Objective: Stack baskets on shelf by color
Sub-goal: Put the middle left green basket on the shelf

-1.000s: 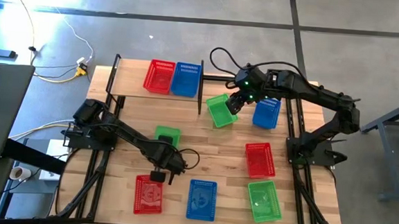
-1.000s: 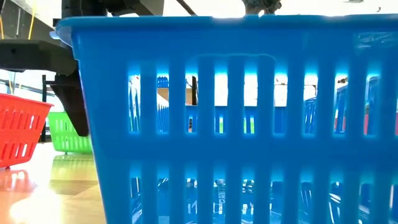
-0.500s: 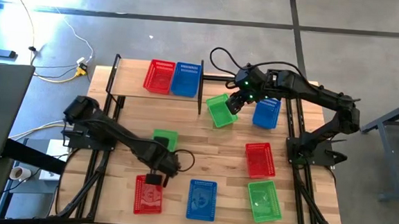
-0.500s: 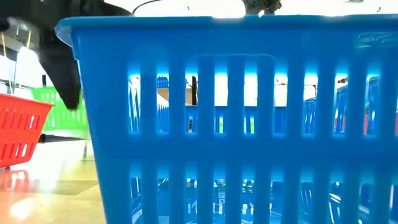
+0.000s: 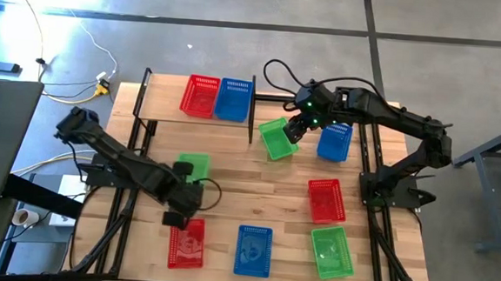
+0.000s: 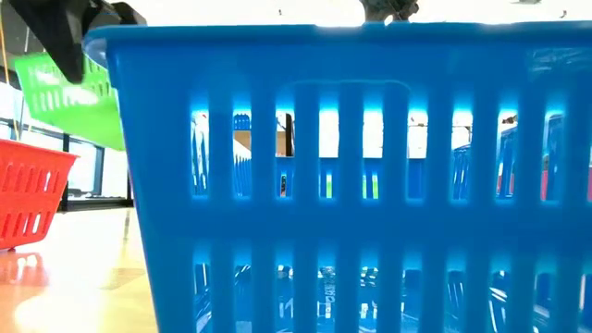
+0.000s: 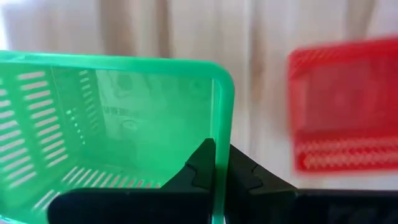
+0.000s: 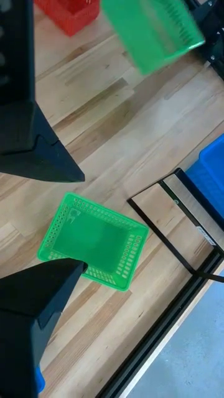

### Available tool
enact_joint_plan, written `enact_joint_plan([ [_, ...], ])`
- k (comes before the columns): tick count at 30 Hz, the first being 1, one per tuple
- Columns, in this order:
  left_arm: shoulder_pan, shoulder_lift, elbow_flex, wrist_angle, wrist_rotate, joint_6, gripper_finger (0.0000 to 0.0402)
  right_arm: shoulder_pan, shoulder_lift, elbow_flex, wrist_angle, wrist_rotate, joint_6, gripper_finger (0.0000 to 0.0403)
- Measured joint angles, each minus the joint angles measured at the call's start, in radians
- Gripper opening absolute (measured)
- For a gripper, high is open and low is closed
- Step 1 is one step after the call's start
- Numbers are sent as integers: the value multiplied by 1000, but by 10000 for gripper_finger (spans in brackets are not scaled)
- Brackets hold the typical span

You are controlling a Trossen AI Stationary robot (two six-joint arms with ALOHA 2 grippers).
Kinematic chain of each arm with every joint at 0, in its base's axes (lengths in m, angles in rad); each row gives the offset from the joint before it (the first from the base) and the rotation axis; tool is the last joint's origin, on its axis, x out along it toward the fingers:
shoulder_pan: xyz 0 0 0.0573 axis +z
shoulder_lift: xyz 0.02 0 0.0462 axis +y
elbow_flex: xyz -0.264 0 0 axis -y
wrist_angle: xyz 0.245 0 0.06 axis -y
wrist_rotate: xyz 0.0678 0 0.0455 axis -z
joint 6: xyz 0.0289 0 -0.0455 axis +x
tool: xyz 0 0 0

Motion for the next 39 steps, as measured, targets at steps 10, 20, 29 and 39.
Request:
enact_joint_plan([
  [10, -1, -148, 0, -245, -63, -39, 0, 0, 0, 0, 0, 21, 0, 195],
  [20, 19, -224, -1, -330, -124, -44, 0, 0, 0, 0, 6, 23, 1, 195],
  [29, 135, -250, -1, -334, -196, 77, 0, 0, 0, 0, 6, 26, 0, 195],
  [39, 281, -263, 58, -335, -306, 271, 0, 0, 0, -1, 5, 68, 8, 195],
])
